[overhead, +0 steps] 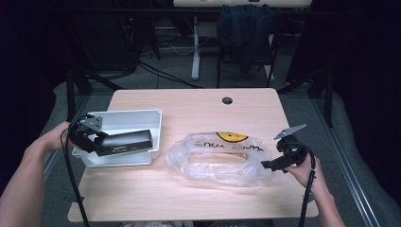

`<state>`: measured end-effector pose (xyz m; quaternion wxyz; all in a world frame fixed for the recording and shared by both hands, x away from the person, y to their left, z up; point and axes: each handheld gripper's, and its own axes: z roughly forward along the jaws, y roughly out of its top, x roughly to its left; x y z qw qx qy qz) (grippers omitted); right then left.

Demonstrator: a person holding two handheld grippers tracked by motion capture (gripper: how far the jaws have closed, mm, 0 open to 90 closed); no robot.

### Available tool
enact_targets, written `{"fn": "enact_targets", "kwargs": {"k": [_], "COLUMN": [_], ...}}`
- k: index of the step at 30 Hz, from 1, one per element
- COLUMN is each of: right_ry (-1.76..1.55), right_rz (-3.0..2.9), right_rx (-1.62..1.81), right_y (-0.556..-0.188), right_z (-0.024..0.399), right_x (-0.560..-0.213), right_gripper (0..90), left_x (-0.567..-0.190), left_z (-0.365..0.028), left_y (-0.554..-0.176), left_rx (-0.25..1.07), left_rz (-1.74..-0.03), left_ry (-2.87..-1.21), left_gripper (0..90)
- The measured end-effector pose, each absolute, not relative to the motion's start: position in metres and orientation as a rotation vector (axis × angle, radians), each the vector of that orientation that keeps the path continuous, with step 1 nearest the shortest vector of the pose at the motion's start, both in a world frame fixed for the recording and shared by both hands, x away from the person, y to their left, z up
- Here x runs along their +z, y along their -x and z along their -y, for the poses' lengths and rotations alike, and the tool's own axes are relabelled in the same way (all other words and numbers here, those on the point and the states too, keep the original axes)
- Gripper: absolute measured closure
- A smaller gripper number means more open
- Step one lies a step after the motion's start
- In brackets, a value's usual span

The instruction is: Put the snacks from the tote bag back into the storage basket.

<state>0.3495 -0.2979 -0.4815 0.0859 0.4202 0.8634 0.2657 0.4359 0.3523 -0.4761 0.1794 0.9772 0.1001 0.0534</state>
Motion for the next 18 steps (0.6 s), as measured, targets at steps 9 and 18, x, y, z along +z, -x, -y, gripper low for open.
{"fn": "enact_targets", "kwargs": {"k": [9,18], "right_ry": [-1.242,-1.253], "right_rz": [-2.592,-2.583], "right_rx": [0.789,0.789], "right_y": [-0.351,-0.35], "right_z": [0.297,0.296], "right_x": [-0.483,-0.483], "right_gripper": [5.7,5.7], "left_x": [-0.487,-0.496], "left_z": [-0.35,-0.346], "left_y": [-0.437,-0.438], "left_rx": [0.132,0.13], "left_rz": [-0.244,-0.203], "left_ry": [-2.759,-2.786], "left_gripper": [44.0,43.8]}}
